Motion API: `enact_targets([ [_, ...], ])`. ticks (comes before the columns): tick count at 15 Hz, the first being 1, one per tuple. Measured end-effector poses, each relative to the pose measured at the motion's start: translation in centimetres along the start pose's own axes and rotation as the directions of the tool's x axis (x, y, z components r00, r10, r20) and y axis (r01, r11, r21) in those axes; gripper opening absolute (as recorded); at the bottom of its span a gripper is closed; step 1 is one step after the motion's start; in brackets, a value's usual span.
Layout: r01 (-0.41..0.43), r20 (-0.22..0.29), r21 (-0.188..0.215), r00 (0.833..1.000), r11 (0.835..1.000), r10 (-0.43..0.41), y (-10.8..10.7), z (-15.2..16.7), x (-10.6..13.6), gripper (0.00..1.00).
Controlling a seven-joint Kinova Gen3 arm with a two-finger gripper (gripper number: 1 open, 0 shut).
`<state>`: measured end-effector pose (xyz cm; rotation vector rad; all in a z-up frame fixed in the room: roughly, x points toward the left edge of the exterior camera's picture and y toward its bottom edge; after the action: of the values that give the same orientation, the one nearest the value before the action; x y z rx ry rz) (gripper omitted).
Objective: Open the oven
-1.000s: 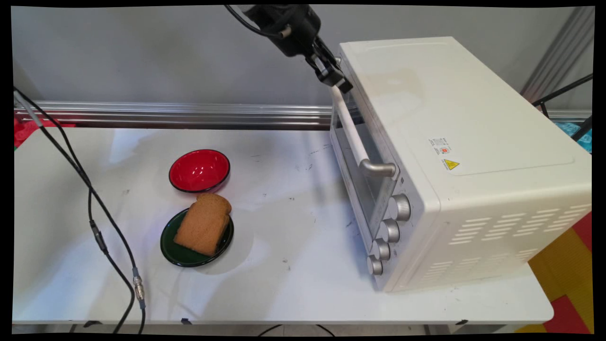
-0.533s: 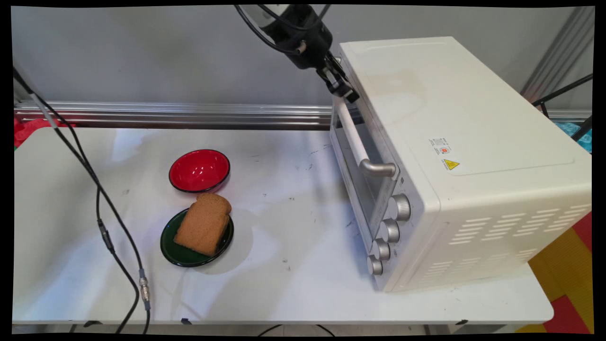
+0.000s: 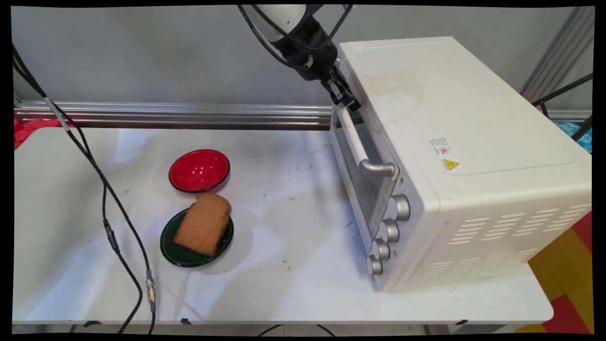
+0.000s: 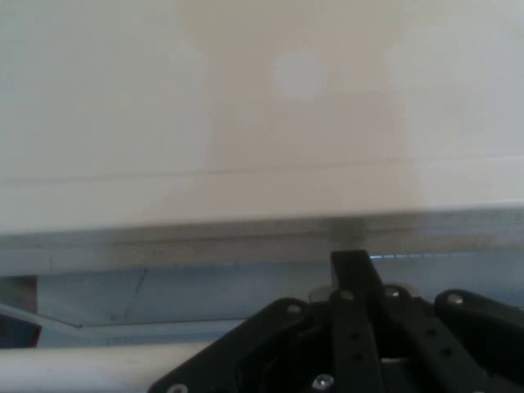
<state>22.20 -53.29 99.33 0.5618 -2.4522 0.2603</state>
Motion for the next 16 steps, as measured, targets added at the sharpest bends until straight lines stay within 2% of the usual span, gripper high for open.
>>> enact_targets([
  [6,-0.021,0.049,0.0,0.999,1.0,0.021,0.0,0.4,-1.8,0.0],
  [11,-0.04,0.114,-0.009,0.993,0.999,0.041,-0.6,-0.2,-5.0,0.0],
  [12,-0.04,0.125,-0.009,0.991,0.999,0.041,-0.6,-0.3,-5.9,1.0],
  [16,-0.037,0.152,-0.009,0.988,0.999,0.038,-0.8,-0.4,-9.0,1.0],
])
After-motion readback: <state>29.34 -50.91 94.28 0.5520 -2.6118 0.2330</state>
